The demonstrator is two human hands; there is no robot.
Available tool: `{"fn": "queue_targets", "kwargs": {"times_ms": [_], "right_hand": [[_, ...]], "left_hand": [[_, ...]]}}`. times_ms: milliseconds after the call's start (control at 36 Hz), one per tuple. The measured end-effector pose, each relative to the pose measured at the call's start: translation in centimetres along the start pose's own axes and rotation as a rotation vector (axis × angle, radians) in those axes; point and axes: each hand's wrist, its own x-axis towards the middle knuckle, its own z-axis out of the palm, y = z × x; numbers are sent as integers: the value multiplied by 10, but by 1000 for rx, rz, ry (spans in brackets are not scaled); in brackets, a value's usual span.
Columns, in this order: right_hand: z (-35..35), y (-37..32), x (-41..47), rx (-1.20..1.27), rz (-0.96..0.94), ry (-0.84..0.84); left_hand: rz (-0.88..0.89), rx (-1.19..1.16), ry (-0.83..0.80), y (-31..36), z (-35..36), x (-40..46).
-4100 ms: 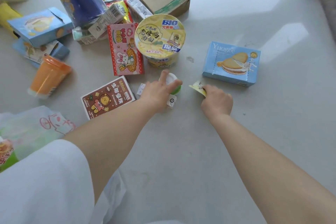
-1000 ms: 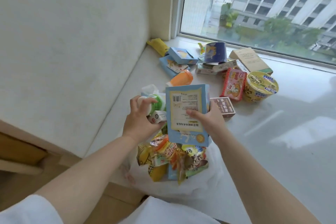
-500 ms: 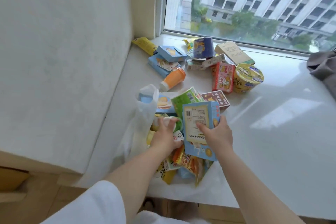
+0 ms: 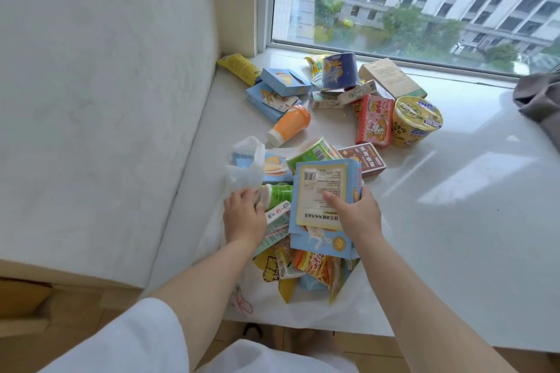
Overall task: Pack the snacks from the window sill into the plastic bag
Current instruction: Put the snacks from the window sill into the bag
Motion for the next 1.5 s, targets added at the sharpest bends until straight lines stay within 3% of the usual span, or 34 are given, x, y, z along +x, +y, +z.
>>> {"fn": "queue_targets", "kwargs": {"times_ms": [83, 167, 222, 333, 472, 722, 861, 1000, 1111, 1278, 1361, 1500], "right_hand": [[1, -2, 2, 54, 26, -15], [5, -4, 2, 82, 43, -34], [9, -5, 4, 101, 56, -42], [20, -9, 8, 205, 116, -53], [46, -23, 5, 273, 100, -45], [91, -35, -10, -2, 59, -74], [113, -43, -15, -210, 44, -97], [129, -40, -34, -345, -16, -189], [138, -23, -55, -524, -59, -335], [144, -16, -55, -1028, -258, -445], [136, -23, -46, -1193, -404, -391], [108, -28, -17, -1048, -559, -167]], "left_hand": [[-277, -25, 66, 5, -2, 0], [-616, -188, -51, 4, -2, 6], [-727, -293, -140, -1, -3, 12], [-665, -174, -236, -11, -9, 18], [-645, -290, -16, -21, -18, 9], [-558, -270, 249, -41, -77, 3], [-313, -428, 403, -26, -103, -1], [-319, -573, 492, -7, -113, 0], [-317, -580, 439, -3, -110, -3], [-426, -462, 351, -26, -109, 11], [-429, -411, 285, -32, -112, 17], [-315, -176, 122, -36, -112, 36]]}}
